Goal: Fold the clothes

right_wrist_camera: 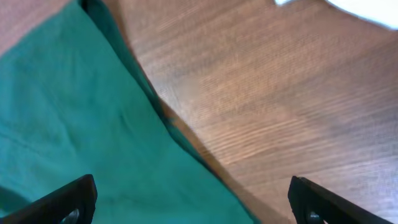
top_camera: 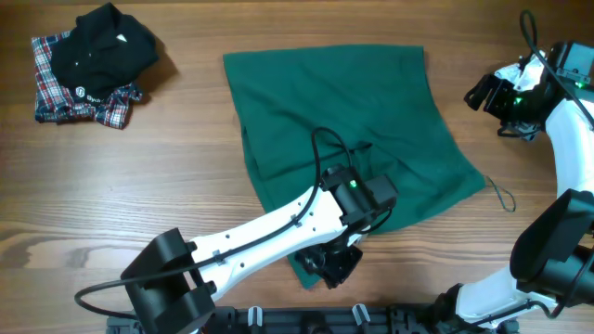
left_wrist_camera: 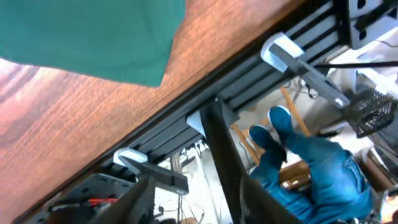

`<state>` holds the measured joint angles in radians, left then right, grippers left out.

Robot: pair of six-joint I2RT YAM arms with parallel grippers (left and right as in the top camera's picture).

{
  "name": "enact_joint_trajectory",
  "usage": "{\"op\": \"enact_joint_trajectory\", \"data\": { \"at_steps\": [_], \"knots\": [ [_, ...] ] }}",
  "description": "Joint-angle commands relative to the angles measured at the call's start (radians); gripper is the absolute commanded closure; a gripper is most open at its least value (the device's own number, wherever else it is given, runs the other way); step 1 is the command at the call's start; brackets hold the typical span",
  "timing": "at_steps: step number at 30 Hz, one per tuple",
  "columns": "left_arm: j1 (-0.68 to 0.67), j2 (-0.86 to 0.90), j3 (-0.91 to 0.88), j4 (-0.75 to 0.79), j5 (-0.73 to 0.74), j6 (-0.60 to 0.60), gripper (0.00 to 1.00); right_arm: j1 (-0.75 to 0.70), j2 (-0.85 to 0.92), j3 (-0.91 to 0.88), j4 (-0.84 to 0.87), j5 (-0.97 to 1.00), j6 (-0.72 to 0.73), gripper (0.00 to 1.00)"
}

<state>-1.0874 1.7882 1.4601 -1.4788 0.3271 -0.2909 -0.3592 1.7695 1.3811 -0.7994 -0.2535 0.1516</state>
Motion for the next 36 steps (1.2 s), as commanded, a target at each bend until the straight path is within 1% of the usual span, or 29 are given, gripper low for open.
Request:
{"op": "enact_joint_trajectory", "data": {
  "at_steps": [1, 2, 3, 5, 7, 9, 11, 14, 16, 19, 23, 30, 32, 36],
  "knots": [
    [-0.003, -0.023, -0.003, 0.028, -0.036, 0.026, 0.5, -0.026, 0.014, 0.006, -0.078, 0.006, 0.019, 0.01],
    [-0.003, -0.023, -0.003, 0.041, -0.05, 0.025, 0.49, -0.033, 0.014, 0.006, -0.103, 0.006, 0.036, 0.01],
    [-0.003, -0.023, -0.003, 0.057, -0.075, 0.025, 0.46, -0.042, 0.013, 0.006, -0.138, 0.006, 0.04, 0.0],
    [-0.003, -0.022, -0.003, 0.089, -0.14, 0.019, 0.23, -0.058, 0.013, 0.006, -0.219, 0.043, 0.07, 0.01],
    [0.004, -0.022, -0.003, 0.125, -0.199, 0.013, 0.13, -0.078, 0.013, 0.006, -0.329, 0.166, 0.169, 0.0],
    [0.029, -0.022, -0.003, 0.156, -0.214, 0.011, 0.12, -0.083, 0.013, 0.006, -0.379, 0.167, 0.192, 0.0],
    [0.07, -0.022, -0.003, 0.175, -0.222, -0.006, 0.11, -0.076, 0.013, -0.003, -0.38, 0.097, 0.162, 0.0],
    [0.139, -0.022, -0.003, 0.165, -0.236, -0.01, 0.11, -0.08, 0.013, -0.06, -0.337, 0.1, 0.194, 0.0],
    [0.194, -0.022, -0.003, 0.145, -0.235, -0.009, 0.17, -0.094, 0.013, -0.142, -0.28, 0.099, 0.246, 0.0],
    [0.24, -0.022, -0.003, 0.132, -0.235, -0.009, 0.14, -0.101, 0.013, -0.235, -0.21, 0.092, 0.276, 0.0],
    [0.269, -0.022, -0.003, 0.149, -0.236, -0.009, 0.1, -0.097, 0.013, -0.287, -0.168, 0.061, 0.267, 0.0],
    [0.274, -0.022, -0.003, 0.152, -0.237, -0.008, 0.09, -0.07, 0.013, -0.298, -0.146, 0.04, 0.272, 0.0],
    [0.274, -0.022, -0.003, 0.151, -0.24, -0.008, 0.09, -0.059, 0.013, -0.32, -0.123, 0.034, 0.296, 0.0],
    [0.274, -0.022, -0.003, 0.151, -0.24, -0.008, 0.09, -0.059, 0.013, -0.356, -0.064, -0.011, 0.297, 0.02]
  ]
}}
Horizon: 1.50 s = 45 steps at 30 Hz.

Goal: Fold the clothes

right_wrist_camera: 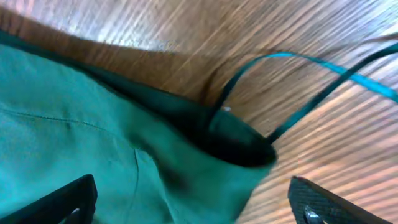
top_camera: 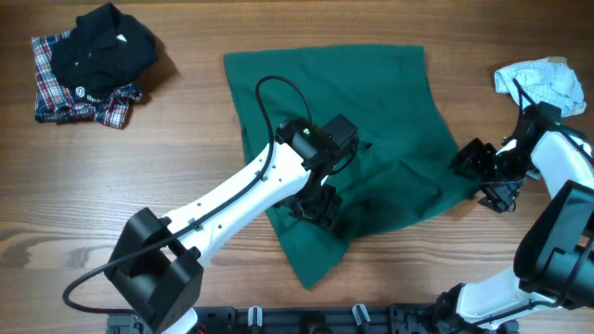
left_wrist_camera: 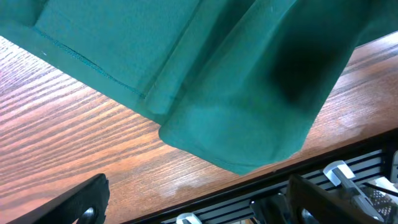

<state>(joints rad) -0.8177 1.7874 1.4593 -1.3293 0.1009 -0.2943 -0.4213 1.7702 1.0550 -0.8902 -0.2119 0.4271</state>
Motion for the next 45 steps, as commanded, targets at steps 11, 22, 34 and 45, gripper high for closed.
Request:
{"op": "enact_joint_trajectory", "data": {
  "at_steps": [11, 22, 34, 45],
  "knots": [
    [0.005, -0.021, -0.003, 0.001, -0.017, -0.002, 0.09, 0.003, 0.012, -0.034, 0.058, -0.047, 0.074, 0.48],
    [0.005, -0.021, -0.003, -0.018, -0.017, -0.002, 0.09, -0.018, 0.01, 0.027, -0.054, 0.121, 0.118, 0.96],
    [0.005, -0.021, -0.003, -0.018, -0.031, -0.002, 0.07, -0.021, -0.039, 0.122, -0.203, 0.329, 0.125, 0.92],
    [0.005, -0.021, -0.003, -0.017, -0.032, -0.002, 0.02, -0.021, -0.039, 0.122, -0.223, 0.348, 0.126, 0.0]
  ]
}}
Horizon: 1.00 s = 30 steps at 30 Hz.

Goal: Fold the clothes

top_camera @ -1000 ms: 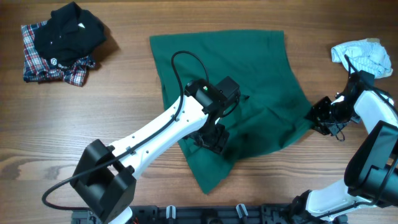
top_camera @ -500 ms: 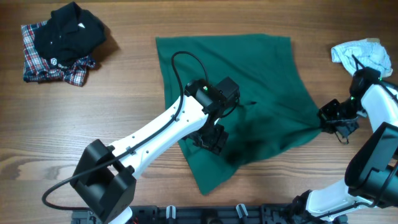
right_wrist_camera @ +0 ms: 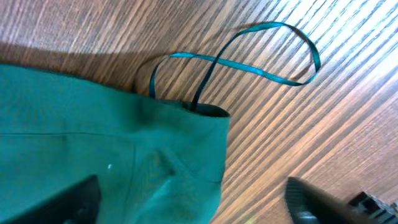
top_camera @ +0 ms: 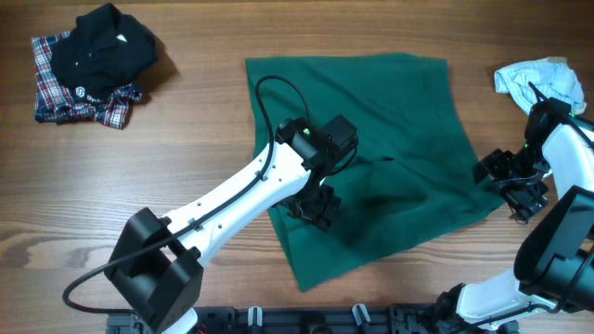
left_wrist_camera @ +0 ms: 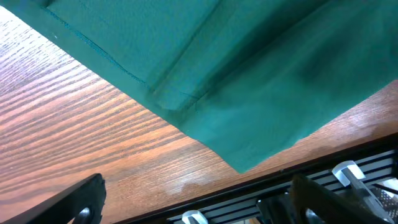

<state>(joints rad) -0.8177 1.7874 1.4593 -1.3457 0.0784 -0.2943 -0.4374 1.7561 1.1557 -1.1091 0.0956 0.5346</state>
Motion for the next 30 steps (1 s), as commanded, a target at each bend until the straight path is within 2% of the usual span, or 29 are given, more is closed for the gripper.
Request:
{"op": "enact_joint_trajectory", "data": {
  "at_steps": [1, 6, 10, 14, 16, 19, 21, 24, 30],
  "knots": [
    [0.005, -0.021, -0.003, 0.0, -0.009, -0.002, 0.0, -0.005, -0.025, 0.023, -0.001, 0.04, 0.019, 0.0],
    [0.006, -0.021, -0.003, 0.076, -0.009, -0.007, 0.0, -0.005, -0.027, 0.072, 0.001, 0.035, 0.006, 0.0],
    [0.029, -0.021, -0.003, 0.087, 0.001, -0.098, 0.0, -0.005, -0.027, 0.119, -0.003, -0.06, -0.05, 0.0],
    [0.043, -0.021, -0.003, 0.03, 0.172, -0.101, 0.0, -0.005, -0.027, 0.127, -0.006, -0.082, -0.036, 0.0],
    [0.035, -0.021, -0.003, -0.009, 0.232, -0.044, 0.0, -0.005, -0.027, 0.127, -0.004, -0.082, -0.034, 0.0],
    [-0.018, -0.021, -0.008, -0.046, 0.238, 0.07, 0.0, -0.005, -0.027, 0.127, 0.011, -0.082, -0.034, 0.0],
    [-0.065, -0.021, -0.023, -0.031, 0.201, 0.11, 0.0, -0.005, -0.027, 0.127, 0.027, -0.087, -0.035, 0.0],
    [-0.148, -0.019, -0.035, -0.023, 0.048, 0.106, 0.0, -0.005, -0.027, 0.127, 0.059, -0.113, -0.036, 0.0],
    [-0.274, -0.019, -0.035, 0.03, -0.113, 0.103, 0.0, -0.035, -0.026, 0.127, 0.133, -0.249, -0.068, 0.0]
  ]
}}
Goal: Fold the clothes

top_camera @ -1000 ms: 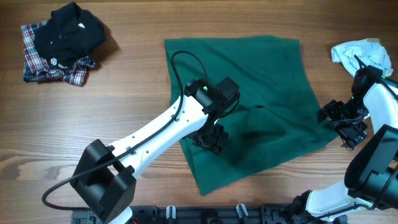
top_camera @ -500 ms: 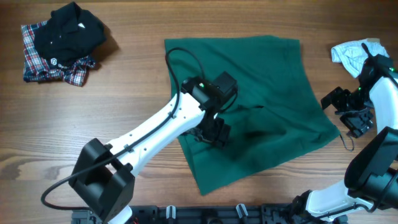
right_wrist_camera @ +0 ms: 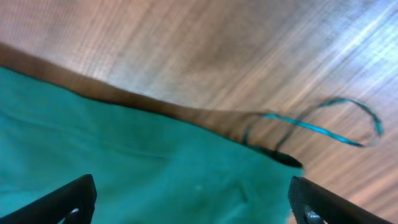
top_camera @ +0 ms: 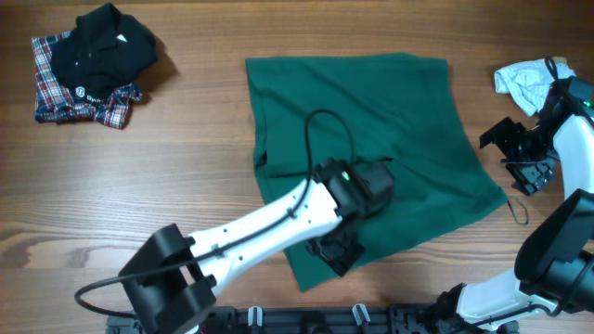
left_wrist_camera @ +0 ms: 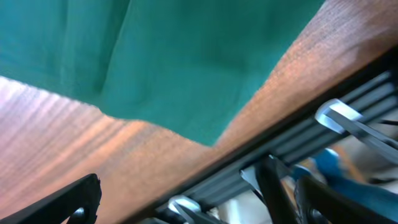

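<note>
A dark green garment (top_camera: 371, 148) lies spread flat on the wooden table. My left gripper (top_camera: 337, 254) hangs open over its front left corner, close to the table's front edge. In the left wrist view that corner (left_wrist_camera: 168, 68) shows above the wide-apart fingers (left_wrist_camera: 78, 200), with nothing between them. My right gripper (top_camera: 518, 153) is open beside the garment's right edge. In the right wrist view the green cloth (right_wrist_camera: 124, 162) lies below it. A thin drawstring loop (right_wrist_camera: 329, 121) trails from the right corner onto the wood.
A pile of black and plaid clothes (top_camera: 88, 60) sits at the back left. A crumpled pale cloth (top_camera: 527, 82) lies at the back right, just behind the right arm. Black rails (left_wrist_camera: 292, 143) run along the table's front edge.
My left gripper has moved from the garment's left middle to its front left corner. My right gripper has moved a little toward the back. The garment lies as before.
First my left gripper was at the garment's front corner and my right was far back right. Then the left was on the garment's left middle and the right at its right corner. By the last moment the garment lay further right and flatter, where it stays.
</note>
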`<state>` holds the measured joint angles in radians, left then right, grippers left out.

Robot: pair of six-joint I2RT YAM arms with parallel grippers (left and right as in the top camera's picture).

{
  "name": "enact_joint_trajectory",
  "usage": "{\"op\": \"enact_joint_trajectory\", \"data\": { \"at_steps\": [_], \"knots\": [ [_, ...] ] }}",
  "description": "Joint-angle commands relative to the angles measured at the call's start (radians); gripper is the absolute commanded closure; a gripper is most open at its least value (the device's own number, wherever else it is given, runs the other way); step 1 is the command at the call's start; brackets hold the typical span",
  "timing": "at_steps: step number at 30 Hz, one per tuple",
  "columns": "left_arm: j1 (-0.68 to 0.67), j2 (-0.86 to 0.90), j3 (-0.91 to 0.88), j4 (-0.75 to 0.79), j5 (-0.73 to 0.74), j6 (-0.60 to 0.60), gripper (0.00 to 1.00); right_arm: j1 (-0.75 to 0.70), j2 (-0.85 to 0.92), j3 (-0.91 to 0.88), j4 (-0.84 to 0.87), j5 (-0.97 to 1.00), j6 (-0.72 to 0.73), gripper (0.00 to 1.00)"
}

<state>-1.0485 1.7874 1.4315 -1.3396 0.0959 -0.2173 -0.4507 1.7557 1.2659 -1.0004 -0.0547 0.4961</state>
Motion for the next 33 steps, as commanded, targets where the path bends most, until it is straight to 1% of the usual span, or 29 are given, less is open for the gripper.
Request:
{"op": "enact_joint_trajectory", "data": {
  "at_steps": [1, 7, 10, 13, 17, 28, 33],
  "knots": [
    [-0.056, -0.019, -0.008, 0.034, -0.157, 0.027, 0.0, -0.026, -0.026, 0.017, 0.032, -0.106, -0.03, 0.0],
    [-0.114, -0.01, -0.008, 0.057, -0.242, 0.031, 0.01, -0.065, -0.026, 0.017, 0.052, -0.206, -0.076, 0.0],
    [-0.186, 0.034, -0.008, 0.058, -0.349, 0.031, 0.01, -0.1, -0.026, 0.016, 0.053, -0.262, -0.086, 0.0],
    [-0.225, 0.079, -0.008, 0.07, -0.39, 0.031, 0.0, -0.121, -0.026, 0.015, 0.038, -0.305, -0.105, 0.0],
    [-0.242, 0.125, -0.008, 0.098, -0.378, 0.031, 0.01, -0.134, -0.026, 0.015, 0.037, -0.306, -0.103, 0.0],
    [-0.302, 0.142, -0.008, 0.141, -0.365, 0.076, 0.01, -0.138, -0.018, 0.015, 0.063, -0.313, -0.1, 0.0],
    [-0.314, 0.208, -0.008, 0.144, -0.359, 0.079, 0.01, -0.139, -0.011, 0.014, 0.066, -0.313, -0.101, 0.0]
  ]
}}
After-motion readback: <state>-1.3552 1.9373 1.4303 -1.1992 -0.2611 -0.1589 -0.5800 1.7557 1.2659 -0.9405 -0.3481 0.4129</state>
